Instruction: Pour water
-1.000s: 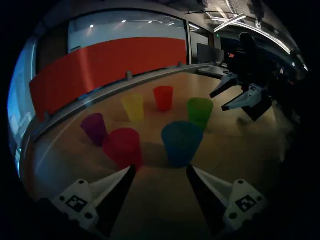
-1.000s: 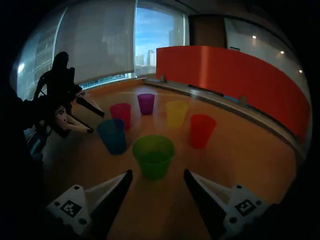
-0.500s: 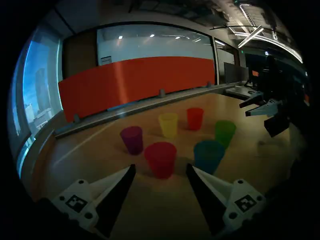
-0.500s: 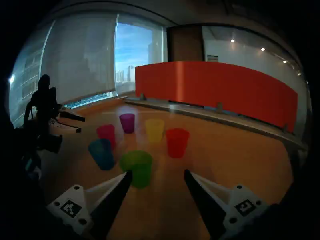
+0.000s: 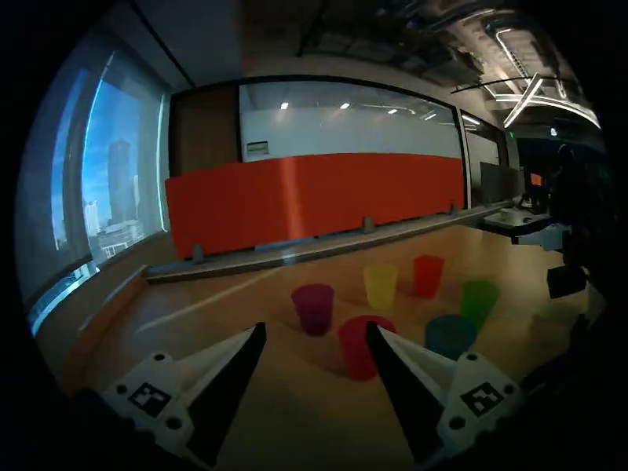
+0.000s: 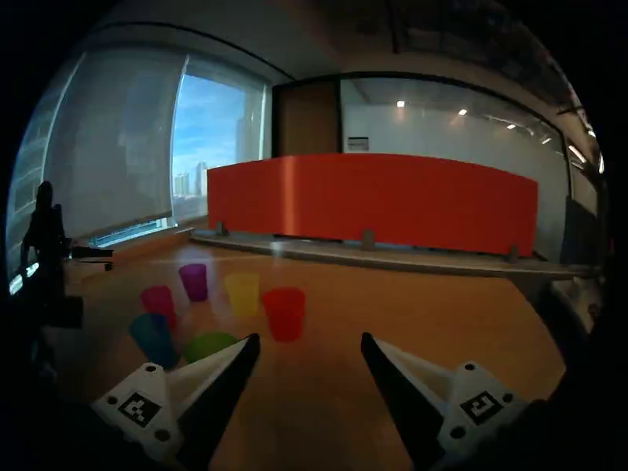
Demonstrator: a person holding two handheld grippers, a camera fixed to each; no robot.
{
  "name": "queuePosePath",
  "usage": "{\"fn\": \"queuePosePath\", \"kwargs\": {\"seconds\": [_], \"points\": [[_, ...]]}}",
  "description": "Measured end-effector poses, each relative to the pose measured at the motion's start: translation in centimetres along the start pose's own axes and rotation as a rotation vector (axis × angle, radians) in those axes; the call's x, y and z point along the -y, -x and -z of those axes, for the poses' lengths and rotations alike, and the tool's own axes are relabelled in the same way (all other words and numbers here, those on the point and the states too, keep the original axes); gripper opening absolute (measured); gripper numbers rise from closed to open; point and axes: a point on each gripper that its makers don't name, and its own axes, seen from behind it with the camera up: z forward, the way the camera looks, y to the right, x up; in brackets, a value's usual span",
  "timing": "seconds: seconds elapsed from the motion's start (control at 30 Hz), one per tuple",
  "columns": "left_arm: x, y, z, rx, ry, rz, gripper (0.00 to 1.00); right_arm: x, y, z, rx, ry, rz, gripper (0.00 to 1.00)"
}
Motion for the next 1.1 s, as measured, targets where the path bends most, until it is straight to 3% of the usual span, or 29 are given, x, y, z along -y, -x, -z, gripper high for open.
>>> {"fn": "queuePosePath", "kwargs": {"seconds": [0.4, 0.7, 0.9, 1.1], "points": [[2.6, -1.7, 0.4, -0.11, -0.119, 0.066, 0.94, -3.0, -1.9, 0.8, -0.114, 0.206, -0.068, 1.0], [4.5, -2.1, 0.9, -0.136, -0.216, 0.057, 0.94, -4.3, -2.7, 1.9, -0.162, 0.333, -0.033, 1.0], [4.8, -2.9, 1.3, -0.175, -0.243, 0.096, 0.94, -3.6, -3.5, 2.1, -0.191, 0.346, -0.02, 1.0], [5.2, -3.2, 1.5, -0.192, -0.279, 0.091, 0.94, -3.1, -4.1, 2.3, -0.189, 0.344, -0.015, 0.99]]}}
